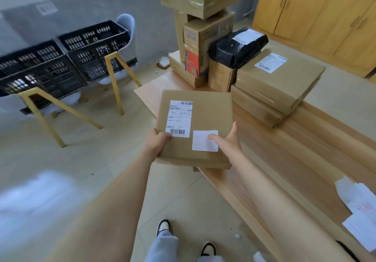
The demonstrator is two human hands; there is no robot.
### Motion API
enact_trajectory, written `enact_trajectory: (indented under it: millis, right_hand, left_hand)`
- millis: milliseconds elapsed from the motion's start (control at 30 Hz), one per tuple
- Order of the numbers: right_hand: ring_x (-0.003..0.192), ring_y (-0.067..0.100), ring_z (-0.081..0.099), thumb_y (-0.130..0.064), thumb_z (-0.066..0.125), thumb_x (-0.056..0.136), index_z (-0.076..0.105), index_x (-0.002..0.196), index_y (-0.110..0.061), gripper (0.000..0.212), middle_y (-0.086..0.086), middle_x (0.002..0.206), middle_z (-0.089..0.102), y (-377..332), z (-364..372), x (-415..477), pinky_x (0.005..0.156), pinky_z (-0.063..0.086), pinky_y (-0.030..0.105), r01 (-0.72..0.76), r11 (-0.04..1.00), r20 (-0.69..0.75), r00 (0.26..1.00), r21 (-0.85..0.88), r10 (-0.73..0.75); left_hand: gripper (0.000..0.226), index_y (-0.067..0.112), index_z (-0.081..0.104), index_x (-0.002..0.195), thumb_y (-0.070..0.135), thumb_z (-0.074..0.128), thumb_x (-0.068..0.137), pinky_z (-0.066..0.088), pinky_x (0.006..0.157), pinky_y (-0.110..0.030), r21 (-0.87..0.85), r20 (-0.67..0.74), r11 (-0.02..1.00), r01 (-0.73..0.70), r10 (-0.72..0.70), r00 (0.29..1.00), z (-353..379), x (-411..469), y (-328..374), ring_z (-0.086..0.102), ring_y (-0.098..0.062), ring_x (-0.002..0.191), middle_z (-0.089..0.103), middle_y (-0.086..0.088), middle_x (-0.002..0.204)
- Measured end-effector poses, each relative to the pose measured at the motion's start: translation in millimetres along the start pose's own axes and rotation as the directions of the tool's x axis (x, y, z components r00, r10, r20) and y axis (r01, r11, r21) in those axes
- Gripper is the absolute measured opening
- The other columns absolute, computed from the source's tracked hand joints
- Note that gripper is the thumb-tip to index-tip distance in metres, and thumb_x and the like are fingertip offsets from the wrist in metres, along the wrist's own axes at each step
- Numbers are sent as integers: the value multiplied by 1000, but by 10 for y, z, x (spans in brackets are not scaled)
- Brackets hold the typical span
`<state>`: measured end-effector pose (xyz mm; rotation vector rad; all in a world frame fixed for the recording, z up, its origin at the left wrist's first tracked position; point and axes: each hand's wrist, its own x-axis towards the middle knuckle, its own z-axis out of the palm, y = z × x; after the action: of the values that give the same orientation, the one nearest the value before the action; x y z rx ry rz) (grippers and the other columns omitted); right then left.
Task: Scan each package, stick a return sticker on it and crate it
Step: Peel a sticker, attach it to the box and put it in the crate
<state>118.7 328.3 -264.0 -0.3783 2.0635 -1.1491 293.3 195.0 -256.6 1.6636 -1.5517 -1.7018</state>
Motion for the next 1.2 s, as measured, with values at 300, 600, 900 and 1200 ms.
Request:
enact_trajectory:
  millis: [300,600,900,1200]
  right_hand:
    - [141,27,24,-29,73,78,-4,152,-26,107,5,157,15,-833,1206,103,109,28,40,153,983,167,976,-96,-136]
    - [132,31,38,-38,76,64,5,151,-27,113,7,151,28,-1689,2801,46,107,35,49,274,953,322,921,-127,-222]
    - [136,26,32,-33,73,70,-1,152,-25,111,7,153,26,-2195,4187,-4,110,33,45,346,930,449,856,-128,-257]
    - [139,28,27,-29,72,77,-3,152,-23,107,8,154,19,-2663,5112,436,110,31,45,366,911,500,835,-190,-231]
  left_hand:
    - [86,9,35,136,27,58,55,38,80,-29,-196,-141,980,-29,1,990,-1243,106,50,52,-20,102,53,-5,125]
    - [59,11,33,138,12,60,86,41,90,-32,-260,-292,963,-64,-15,956,-2850,683,-29,53,-23,110,53,-3,126]
    - [63,14,30,139,16,61,85,41,95,-36,-304,-366,952,-25,-92,926,-4195,1088,-177,51,-23,114,52,-3,129]
    - [60,15,33,138,16,60,84,38,87,-32,-347,-405,938,16,-165,899,-4834,1760,-138,49,-21,110,51,-2,128]
